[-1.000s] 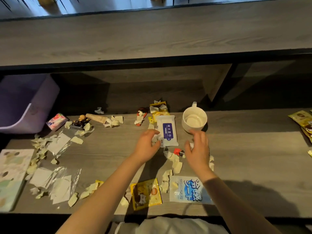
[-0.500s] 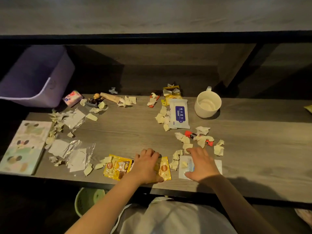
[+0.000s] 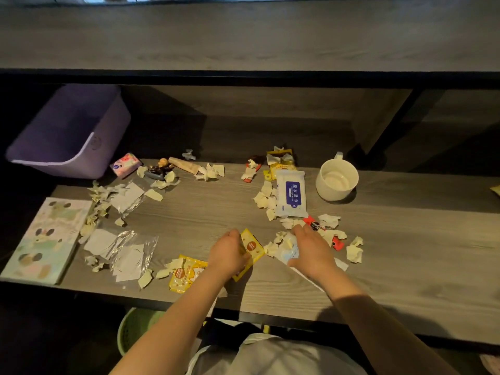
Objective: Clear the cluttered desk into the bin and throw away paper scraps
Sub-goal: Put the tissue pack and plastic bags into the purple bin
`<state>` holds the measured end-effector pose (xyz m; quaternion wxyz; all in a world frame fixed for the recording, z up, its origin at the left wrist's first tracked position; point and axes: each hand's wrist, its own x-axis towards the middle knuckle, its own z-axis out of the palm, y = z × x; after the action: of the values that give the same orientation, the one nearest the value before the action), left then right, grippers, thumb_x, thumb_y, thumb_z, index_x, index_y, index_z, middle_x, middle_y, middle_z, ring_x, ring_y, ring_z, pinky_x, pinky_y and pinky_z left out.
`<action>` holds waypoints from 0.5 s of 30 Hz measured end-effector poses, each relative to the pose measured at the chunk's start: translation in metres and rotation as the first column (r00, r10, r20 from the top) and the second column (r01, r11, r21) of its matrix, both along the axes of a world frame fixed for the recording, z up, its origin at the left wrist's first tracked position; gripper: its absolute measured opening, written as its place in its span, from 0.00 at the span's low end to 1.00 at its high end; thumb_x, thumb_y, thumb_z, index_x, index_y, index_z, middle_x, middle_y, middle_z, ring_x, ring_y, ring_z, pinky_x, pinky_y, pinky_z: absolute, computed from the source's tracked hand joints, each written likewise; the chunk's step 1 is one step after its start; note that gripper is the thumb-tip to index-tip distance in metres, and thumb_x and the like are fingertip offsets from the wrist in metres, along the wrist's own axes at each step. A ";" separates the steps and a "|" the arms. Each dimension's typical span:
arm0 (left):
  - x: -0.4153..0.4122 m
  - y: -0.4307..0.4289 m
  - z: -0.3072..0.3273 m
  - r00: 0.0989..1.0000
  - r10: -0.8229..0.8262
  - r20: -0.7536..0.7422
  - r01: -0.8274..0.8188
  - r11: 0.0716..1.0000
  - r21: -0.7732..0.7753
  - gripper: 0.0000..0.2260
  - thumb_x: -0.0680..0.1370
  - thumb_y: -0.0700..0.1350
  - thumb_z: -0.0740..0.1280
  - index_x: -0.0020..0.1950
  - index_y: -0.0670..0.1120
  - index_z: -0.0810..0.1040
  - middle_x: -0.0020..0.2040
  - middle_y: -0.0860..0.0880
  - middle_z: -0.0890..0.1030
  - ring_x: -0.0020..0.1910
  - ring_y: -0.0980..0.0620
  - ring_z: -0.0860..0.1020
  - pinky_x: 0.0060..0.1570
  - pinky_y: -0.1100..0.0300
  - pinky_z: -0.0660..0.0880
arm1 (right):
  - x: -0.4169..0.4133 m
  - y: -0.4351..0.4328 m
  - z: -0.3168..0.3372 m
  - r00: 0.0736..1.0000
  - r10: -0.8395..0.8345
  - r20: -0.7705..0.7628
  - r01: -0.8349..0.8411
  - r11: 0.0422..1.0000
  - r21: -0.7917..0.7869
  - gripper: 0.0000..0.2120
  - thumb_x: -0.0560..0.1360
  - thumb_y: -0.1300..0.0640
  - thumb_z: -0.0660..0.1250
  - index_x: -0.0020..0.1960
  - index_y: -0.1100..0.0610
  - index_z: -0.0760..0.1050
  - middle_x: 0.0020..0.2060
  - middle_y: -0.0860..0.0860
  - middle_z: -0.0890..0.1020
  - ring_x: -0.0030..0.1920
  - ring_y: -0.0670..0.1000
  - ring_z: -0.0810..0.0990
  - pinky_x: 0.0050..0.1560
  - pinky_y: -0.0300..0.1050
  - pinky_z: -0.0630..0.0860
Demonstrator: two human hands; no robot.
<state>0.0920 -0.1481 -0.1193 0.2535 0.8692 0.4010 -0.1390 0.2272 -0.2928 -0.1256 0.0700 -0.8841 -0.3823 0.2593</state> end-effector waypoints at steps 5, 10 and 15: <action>0.001 0.016 0.018 0.976 0.150 0.159 -0.144 0.988 -0.052 0.10 0.76 0.43 0.64 0.55 0.41 0.70 0.50 0.41 0.79 0.49 0.43 0.78 0.46 0.51 0.74 | 0.007 0.021 0.012 0.995 -0.054 -0.084 0.057 0.998 0.034 0.29 0.71 0.62 0.69 0.68 0.54 0.63 0.61 0.57 0.76 0.60 0.58 0.74 0.56 0.50 0.75; 0.005 0.034 0.039 0.929 0.230 0.291 -0.220 0.973 -0.066 0.09 0.77 0.41 0.64 0.56 0.42 0.71 0.51 0.44 0.79 0.50 0.46 0.78 0.41 0.58 0.72 | 0.011 0.041 0.035 1.000 0.003 -0.013 -0.002 0.996 0.093 0.19 0.75 0.65 0.60 0.65 0.56 0.67 0.63 0.60 0.75 0.60 0.61 0.74 0.56 0.51 0.74; 0.004 0.049 0.062 0.817 0.360 0.450 -0.311 0.933 -0.181 0.10 0.77 0.39 0.64 0.58 0.42 0.74 0.55 0.46 0.79 0.54 0.48 0.78 0.49 0.58 0.76 | 0.012 0.062 0.065 0.998 -0.048 0.044 0.039 0.982 0.182 0.14 0.79 0.60 0.58 0.64 0.57 0.71 0.61 0.57 0.76 0.62 0.58 0.74 0.59 0.52 0.73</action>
<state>0.0965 -0.0992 -0.0576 0.4073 0.7784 0.4658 0.1058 0.2394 -0.2304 -0.0607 0.1467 -0.8882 -0.3864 0.2005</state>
